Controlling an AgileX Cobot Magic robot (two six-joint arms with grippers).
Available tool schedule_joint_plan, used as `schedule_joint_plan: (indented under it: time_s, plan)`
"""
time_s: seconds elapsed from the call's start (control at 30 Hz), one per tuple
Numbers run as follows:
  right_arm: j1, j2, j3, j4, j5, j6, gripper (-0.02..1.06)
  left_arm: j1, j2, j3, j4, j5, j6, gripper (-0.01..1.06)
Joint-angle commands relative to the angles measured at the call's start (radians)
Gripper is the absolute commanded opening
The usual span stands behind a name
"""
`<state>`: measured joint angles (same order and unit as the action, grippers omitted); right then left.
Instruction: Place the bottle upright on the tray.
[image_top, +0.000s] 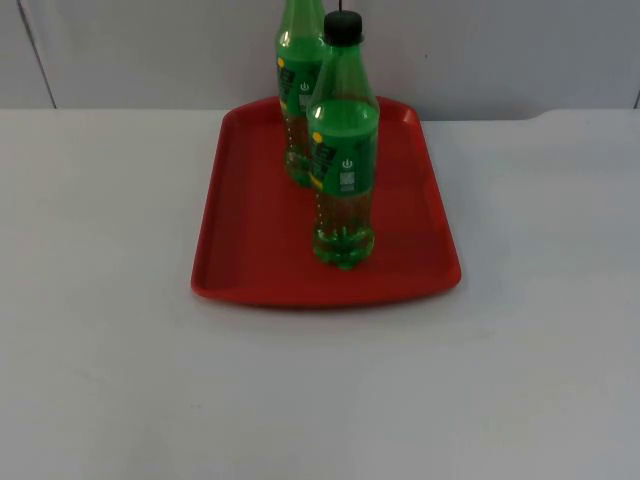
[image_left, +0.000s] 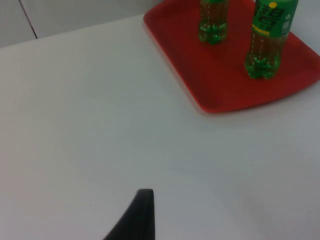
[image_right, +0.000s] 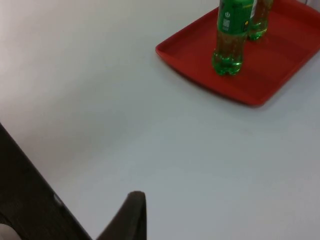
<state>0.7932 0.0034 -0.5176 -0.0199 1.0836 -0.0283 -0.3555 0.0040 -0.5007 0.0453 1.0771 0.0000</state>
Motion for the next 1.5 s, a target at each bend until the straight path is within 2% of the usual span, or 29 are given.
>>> schedule_joint_plan:
  time_s: [0.0,0.9,1.0,1.47]
  plan:
    - [-0.002,-0.003,0.002,-0.009,-0.006,0.028,1.05,-0.003,-0.004,0.005,-0.001,-0.002,0.0,1.05]
    - [-0.006,-0.003,0.002,0.025,-0.006,0.044,1.05,-0.003,-0.004,0.005,0.034,-0.004,0.0,1.05]
    - [-0.033,-0.003,0.002,0.025,-0.006,0.044,1.05,-0.003,-0.004,0.005,0.034,-0.004,0.0,1.05]
    - [-0.308,-0.003,0.002,0.025,-0.006,0.044,1.05,-0.003,-0.004,0.005,0.034,-0.004,0.0,1.05]
